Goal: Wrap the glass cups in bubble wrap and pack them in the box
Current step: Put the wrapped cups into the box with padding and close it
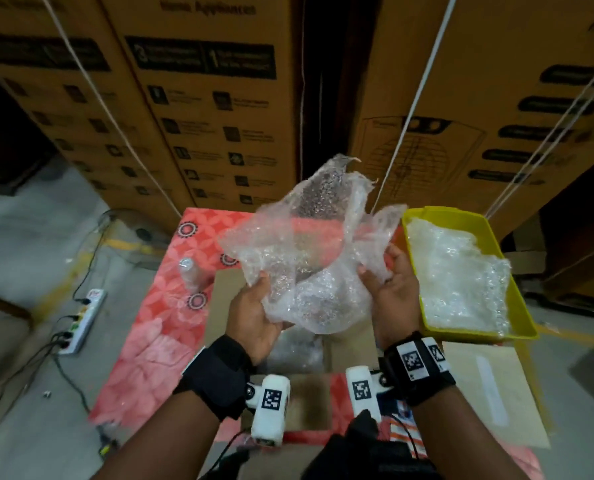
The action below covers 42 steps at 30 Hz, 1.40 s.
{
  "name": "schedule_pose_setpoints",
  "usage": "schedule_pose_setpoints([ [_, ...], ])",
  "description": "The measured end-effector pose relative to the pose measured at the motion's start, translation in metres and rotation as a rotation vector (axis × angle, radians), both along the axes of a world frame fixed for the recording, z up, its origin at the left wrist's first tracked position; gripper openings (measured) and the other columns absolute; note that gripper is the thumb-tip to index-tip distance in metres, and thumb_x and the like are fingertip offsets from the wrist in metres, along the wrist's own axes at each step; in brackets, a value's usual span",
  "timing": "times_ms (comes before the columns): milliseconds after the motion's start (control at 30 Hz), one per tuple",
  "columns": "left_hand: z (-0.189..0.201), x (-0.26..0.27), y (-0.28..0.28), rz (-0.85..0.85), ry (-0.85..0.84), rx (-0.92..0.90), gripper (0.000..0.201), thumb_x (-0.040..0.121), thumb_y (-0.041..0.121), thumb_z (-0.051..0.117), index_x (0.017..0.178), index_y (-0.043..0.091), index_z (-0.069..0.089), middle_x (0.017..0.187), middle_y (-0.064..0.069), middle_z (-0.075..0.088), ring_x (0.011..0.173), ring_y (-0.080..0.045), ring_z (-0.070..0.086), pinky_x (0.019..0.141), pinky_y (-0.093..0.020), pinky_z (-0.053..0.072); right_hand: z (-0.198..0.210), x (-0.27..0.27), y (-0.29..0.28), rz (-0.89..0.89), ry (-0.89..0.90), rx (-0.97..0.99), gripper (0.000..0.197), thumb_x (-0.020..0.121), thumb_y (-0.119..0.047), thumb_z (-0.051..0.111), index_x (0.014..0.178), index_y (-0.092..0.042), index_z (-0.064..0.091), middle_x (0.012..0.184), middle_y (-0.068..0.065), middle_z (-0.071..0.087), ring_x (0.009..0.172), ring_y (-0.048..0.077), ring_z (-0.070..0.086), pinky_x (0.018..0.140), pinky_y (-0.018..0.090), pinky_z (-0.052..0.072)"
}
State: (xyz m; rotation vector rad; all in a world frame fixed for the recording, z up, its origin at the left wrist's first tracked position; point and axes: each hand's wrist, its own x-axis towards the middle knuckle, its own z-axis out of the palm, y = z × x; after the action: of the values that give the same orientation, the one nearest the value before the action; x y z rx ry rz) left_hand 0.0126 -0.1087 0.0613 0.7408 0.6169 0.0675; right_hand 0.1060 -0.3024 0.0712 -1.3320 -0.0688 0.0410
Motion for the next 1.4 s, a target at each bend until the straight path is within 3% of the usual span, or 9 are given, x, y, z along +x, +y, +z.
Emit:
schedule_pose_setpoints([
  [333, -0.016, -0.011, 0.017, 0.055, 0.119, 0.355, 0.065, 0.101, 0.007, 0.066, 0.147, 0.04, 0.034, 0.133, -0.001, 0.067, 0.116, -0.026, 0.071, 0.093, -0.049, 0.062, -0.022, -0.028, 0.052, 0.599, -0.853, -1.353, 0.028, 0.067, -0.007, 0.069, 0.09, -0.022, 0.075, 0.173, 0.003, 0.026, 0.161, 0.022, 0.017, 0.125, 0.045, 0.03],
  [500, -0.048, -0.003, 0.027, -0.167, 0.253, 0.257, 0.085, 0.079, 0.067, 0.083, 0.146, 0.026, 0.052, 0.144, -0.013, 0.064, 0.127, -0.036, 0.066, 0.107, -0.06, 0.053, -0.047, -0.027, 0.07, 0.939, -0.885, -1.634, 0.04, 0.096, -0.01, 0.062, 0.135, -0.018, 0.066, 0.173, 0.006, 0.026, 0.163, 0.025, 0.007, 0.128, 0.051, 0.019],
  [600, -0.024, 0.0, 0.034, -0.28, 0.24, 0.41, 0.047, 0.095, 0.048, 0.076, 0.132, 0.023, 0.058, 0.132, -0.011, 0.071, 0.118, -0.033, 0.071, 0.099, -0.05, 0.058, -0.067, -0.03, 0.076, 1.148, -0.804, -1.85, 0.078, 0.091, -0.035, 0.077, 0.157, -0.012, 0.043, 0.171, 0.01, 0.027, 0.16, 0.035, 0.016, 0.124, 0.055, 0.028],
  [700, -0.021, 0.008, 0.041, -0.329, 0.229, 0.61, 0.053, 0.099, 0.019, 0.071, 0.124, 0.039, 0.029, 0.132, -0.004, 0.062, 0.118, -0.027, 0.064, 0.1, -0.045, 0.056, -0.078, -0.034, 0.082, 1.155, -0.592, -1.866, 0.104, 0.08, -0.077, 0.064, 0.16, -0.016, 0.038, 0.167, 0.012, 0.028, 0.154, 0.044, 0.019, 0.122, 0.065, 0.025],
  [833, -0.019, 0.014, 0.038, -0.48, 0.174, 1.034, 0.05, 0.089, -0.006, 0.053, 0.117, 0.031, 0.035, 0.124, -0.006, 0.042, 0.101, -0.025, 0.054, 0.072, -0.031, 0.05, -0.064, -0.041, 0.089, 1.199, -0.458, -1.883, 0.086, 0.101, -0.069, 0.037, 0.167, -0.019, 0.015, 0.174, 0.011, 0.011, 0.157, 0.041, 0.012, 0.125, 0.061, 0.007],
  [1000, -0.011, 0.01, 0.024, -0.975, 0.438, 1.521, 0.022, 0.097, 0.016, 0.058, 0.117, 0.022, 0.065, 0.141, -0.005, 0.045, 0.131, -0.031, 0.051, 0.121, -0.07, 0.021, -0.041, -0.013, 0.08, 1.27, -0.097, -1.405, 0.056, 0.078, -0.035, 0.058, 0.128, -0.012, 0.065, 0.129, 0.012, 0.065, 0.118, 0.03, 0.062, 0.092, 0.027, 0.05],
  [1167, -0.001, -0.004, 0.015, -1.111, 0.45, 1.945, 0.006, 0.095, 0.024, 0.062, 0.091, 0.021, 0.058, 0.089, 0.003, 0.064, 0.109, -0.022, 0.067, 0.126, -0.057, -0.015, -0.011, 0.018, 0.06, 0.475, -0.479, -1.277, 0.029, 0.075, -0.025, 0.051, 0.093, -0.026, 0.073, 0.094, -0.003, 0.075, 0.087, 0.022, 0.071, 0.074, 0.036, 0.06],
  [1233, 0.008, -0.006, 0.011, -1.095, 0.445, 2.022, 0.015, 0.093, 0.023, 0.064, 0.086, 0.024, 0.051, 0.079, 0.006, 0.057, 0.101, -0.021, 0.069, 0.13, -0.049, -0.008, -0.005, 0.023, 0.066, 0.378, -0.609, -1.281, 0.037, 0.085, -0.027, 0.065, 0.121, -0.03, 0.065, 0.121, 0.0, 0.065, 0.109, 0.022, 0.06, 0.085, 0.035, 0.054],
  [1400, 0.015, -0.011, -0.008, -1.105, 0.461, 2.069, 0.025, 0.093, 0.033, 0.072, 0.116, 0.024, 0.07, 0.117, 0.0, 0.073, 0.113, -0.024, 0.07, 0.104, -0.039, 0.045, -0.054, 0.011, 0.099, 0.978, -0.54, -1.582, 0.073, 0.09, -0.046, 0.071, 0.15, -0.058, 0.031, 0.155, 0.012, 0.031, 0.141, 0.042, 0.04, 0.106, 0.056, 0.05],
])
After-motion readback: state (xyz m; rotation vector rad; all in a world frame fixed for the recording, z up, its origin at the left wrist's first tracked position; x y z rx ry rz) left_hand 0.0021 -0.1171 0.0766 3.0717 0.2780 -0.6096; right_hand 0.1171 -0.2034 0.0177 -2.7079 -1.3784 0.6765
